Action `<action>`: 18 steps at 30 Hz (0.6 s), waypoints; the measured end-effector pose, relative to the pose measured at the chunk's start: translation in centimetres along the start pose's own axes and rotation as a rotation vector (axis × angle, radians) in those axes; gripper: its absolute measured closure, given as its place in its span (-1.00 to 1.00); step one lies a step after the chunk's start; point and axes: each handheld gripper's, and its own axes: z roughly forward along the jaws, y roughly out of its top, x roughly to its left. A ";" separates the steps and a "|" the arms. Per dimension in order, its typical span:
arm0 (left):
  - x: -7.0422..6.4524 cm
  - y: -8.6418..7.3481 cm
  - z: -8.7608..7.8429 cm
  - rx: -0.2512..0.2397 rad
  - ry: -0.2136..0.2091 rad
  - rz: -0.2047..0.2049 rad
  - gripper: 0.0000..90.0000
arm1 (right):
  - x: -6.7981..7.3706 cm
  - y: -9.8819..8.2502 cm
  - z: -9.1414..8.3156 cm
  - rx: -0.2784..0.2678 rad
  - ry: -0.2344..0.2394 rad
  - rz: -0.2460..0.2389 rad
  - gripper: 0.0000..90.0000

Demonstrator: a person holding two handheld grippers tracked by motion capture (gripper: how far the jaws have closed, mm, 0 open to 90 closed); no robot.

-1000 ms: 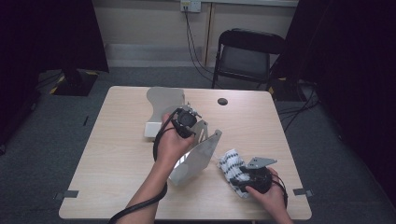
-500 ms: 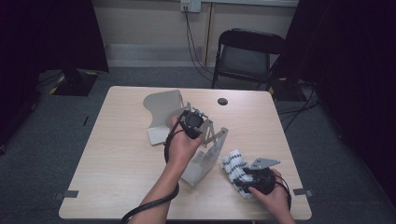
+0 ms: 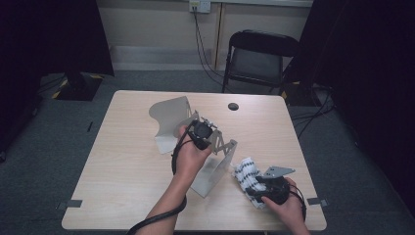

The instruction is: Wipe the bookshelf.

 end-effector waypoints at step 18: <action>1.5 -2.6 -1.9 -0.018 -0.036 0.040 0.48 | 0.0 -0.1 0.0 -0.009 -0.002 0.001 -0.20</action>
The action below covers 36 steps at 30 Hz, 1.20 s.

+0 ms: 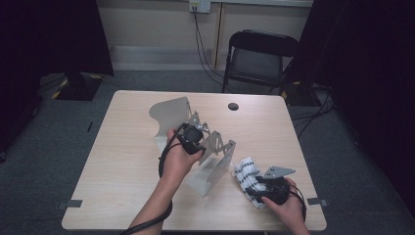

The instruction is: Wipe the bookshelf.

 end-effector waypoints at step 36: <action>3.8 -4.7 -3.4 -0.025 0.003 -0.045 0.15 | 0.0 -0.2 0.0 -0.013 -0.001 0.003 -0.20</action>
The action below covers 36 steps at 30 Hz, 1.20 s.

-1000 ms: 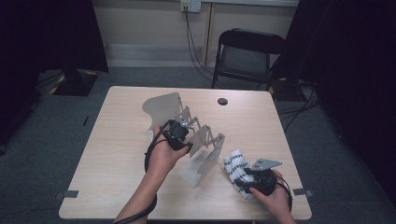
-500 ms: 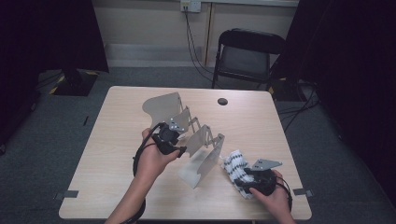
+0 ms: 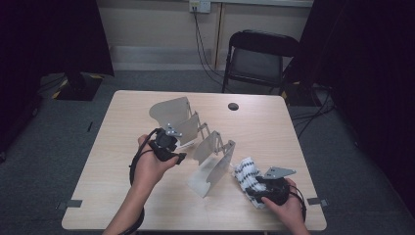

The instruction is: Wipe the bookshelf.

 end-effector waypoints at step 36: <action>4.1 3.7 5.5 -0.003 0.037 0.081 0.66 | 0.0 -0.1 0.0 -0.010 -0.002 0.002 -0.20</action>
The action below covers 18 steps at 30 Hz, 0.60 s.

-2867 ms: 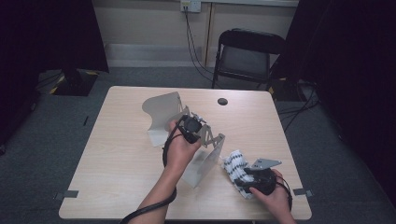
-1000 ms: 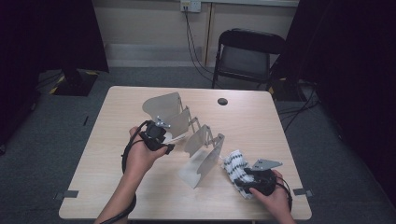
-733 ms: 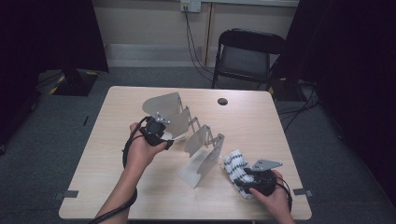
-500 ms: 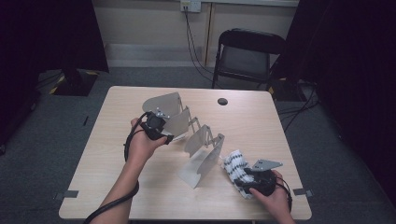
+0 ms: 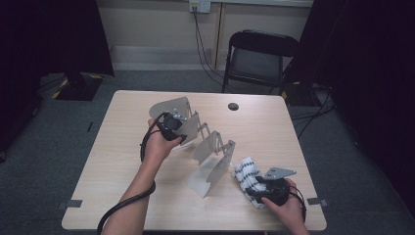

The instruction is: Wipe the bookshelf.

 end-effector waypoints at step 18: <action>-1.2 1.4 -0.3 0.035 -0.021 -0.027 0.60 | 0.0 0.0 0.0 0.003 -0.001 0.001 -0.20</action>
